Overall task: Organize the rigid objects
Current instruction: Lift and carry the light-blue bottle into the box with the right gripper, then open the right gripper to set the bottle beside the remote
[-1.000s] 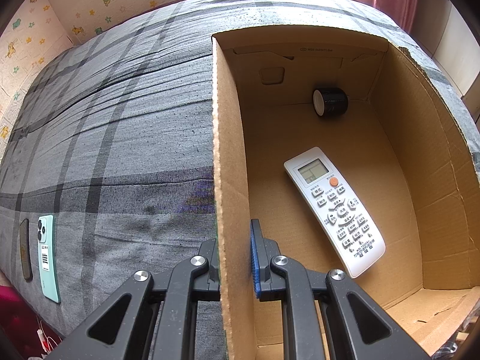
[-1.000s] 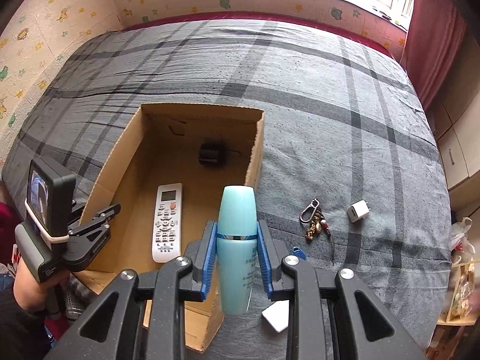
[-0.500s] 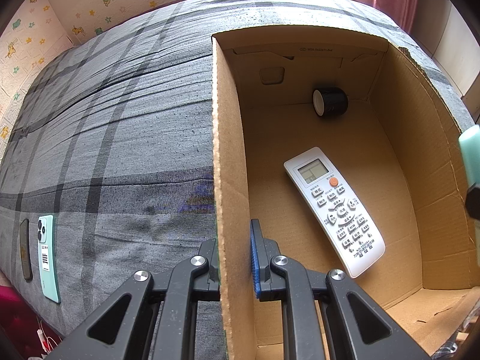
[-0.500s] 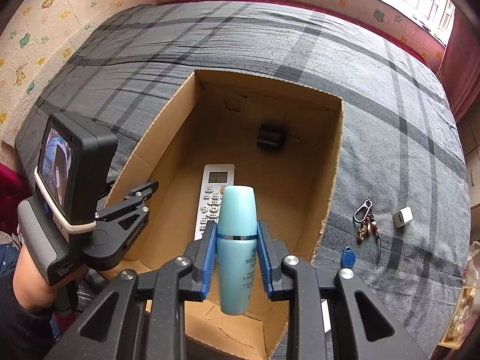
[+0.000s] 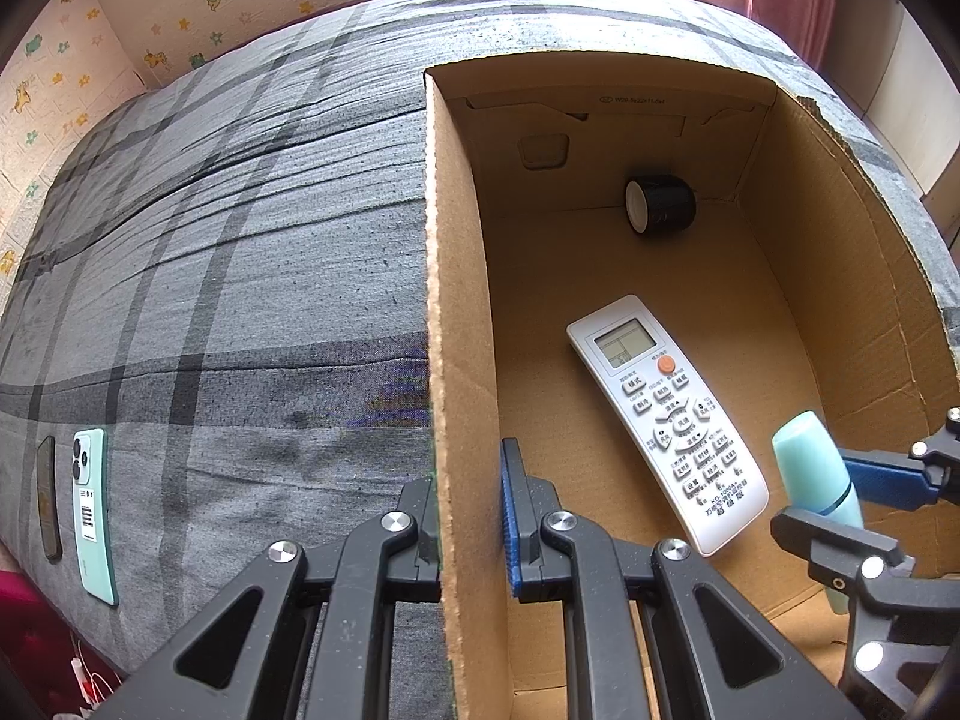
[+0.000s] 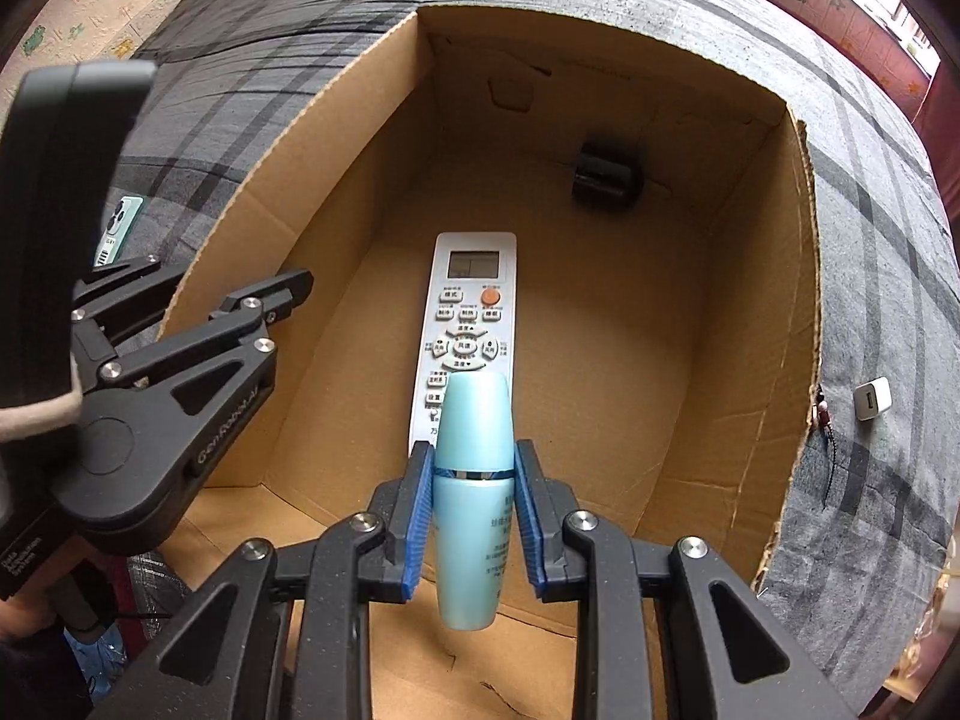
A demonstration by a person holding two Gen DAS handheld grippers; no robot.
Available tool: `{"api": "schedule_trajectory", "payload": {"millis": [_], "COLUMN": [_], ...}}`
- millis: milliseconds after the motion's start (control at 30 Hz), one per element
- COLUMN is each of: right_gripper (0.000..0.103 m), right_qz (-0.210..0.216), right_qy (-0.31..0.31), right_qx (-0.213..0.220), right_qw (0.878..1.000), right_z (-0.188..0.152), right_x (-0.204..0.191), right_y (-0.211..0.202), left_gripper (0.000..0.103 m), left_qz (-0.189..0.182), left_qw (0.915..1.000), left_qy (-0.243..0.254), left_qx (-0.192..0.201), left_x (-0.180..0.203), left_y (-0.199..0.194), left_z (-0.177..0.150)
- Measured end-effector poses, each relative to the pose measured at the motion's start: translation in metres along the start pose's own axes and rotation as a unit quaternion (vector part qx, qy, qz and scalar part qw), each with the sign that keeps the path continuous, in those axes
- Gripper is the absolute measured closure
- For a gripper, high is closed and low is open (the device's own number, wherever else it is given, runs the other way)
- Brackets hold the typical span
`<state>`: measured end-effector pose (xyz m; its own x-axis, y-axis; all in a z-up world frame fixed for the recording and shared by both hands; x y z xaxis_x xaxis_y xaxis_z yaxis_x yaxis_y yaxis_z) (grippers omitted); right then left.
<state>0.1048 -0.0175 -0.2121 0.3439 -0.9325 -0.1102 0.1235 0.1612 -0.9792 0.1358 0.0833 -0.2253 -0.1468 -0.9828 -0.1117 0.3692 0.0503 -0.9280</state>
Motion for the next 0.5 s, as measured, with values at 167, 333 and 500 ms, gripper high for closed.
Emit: {"api": "schedule_trajectory", "payload": {"millis": [167,333,500], "right_gripper": [0.076,0.076,0.076], "right_qz": [0.002,0.001,0.005], "right_qy": [0.008,0.005,0.008], "right_qx": [-0.028,-0.044,-0.05], "right_qw": [1.0,0.999,0.999], "right_z": [-0.005,-0.013,-0.018], "right_x": [0.003,0.003,0.006], "right_y": [0.017,0.028,0.032], "left_gripper": [0.089,0.089,0.089], "left_qz": [-0.001,-0.001,0.0], "left_qw": [1.0,1.0,1.0], "left_qy": [0.0,0.0,0.001], "left_qx": [0.0,0.0,0.001], "left_x": [0.0,0.0,0.001], "left_y": [0.0,0.0,0.0], "left_z": [0.0,0.0,0.0]}}
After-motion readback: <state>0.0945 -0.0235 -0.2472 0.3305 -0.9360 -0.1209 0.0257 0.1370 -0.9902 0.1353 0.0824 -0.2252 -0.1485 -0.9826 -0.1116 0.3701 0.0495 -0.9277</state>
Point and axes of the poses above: each gripper's, at about its wrist camera, not at the fingertips, and y roughly the way its jaws point, x to its right, z to its top, the point moved 6 cm from there along y, roughly the way its jaws point, and after that the axes turned 4 degrees about y, right-handed, at the moved point
